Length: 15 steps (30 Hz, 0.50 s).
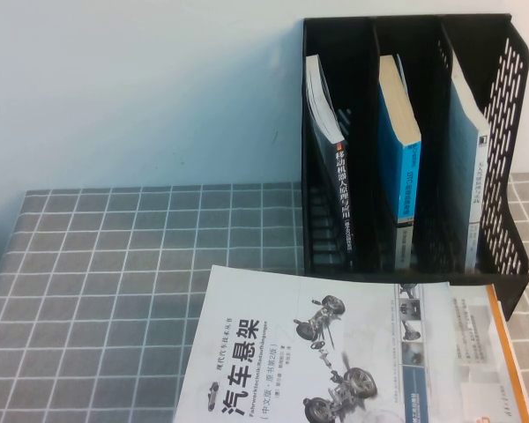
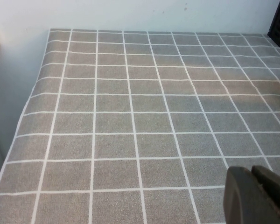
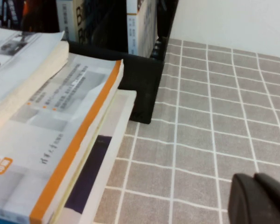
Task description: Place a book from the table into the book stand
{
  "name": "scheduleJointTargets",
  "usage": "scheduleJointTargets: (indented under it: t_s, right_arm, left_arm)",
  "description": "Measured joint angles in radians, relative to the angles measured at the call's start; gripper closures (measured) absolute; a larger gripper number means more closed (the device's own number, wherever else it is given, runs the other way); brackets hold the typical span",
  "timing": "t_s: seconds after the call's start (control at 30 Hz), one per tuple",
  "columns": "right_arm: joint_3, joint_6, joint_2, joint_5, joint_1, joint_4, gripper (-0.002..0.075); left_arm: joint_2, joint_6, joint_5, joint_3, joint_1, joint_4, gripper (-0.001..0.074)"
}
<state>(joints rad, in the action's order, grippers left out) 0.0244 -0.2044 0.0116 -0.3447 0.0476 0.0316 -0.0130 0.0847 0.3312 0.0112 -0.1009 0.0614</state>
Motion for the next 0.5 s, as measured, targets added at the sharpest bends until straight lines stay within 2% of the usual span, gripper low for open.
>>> scheduleJointTargets:
  t_s: [0.5]
  right_arm:
    - [0.0, 0.076, 0.001, -0.006, -0.034, -0.041, 0.0729]
  left_arm:
    - [0.0, 0.0, 0.0, 0.0, 0.0, 0.0, 0.0734]
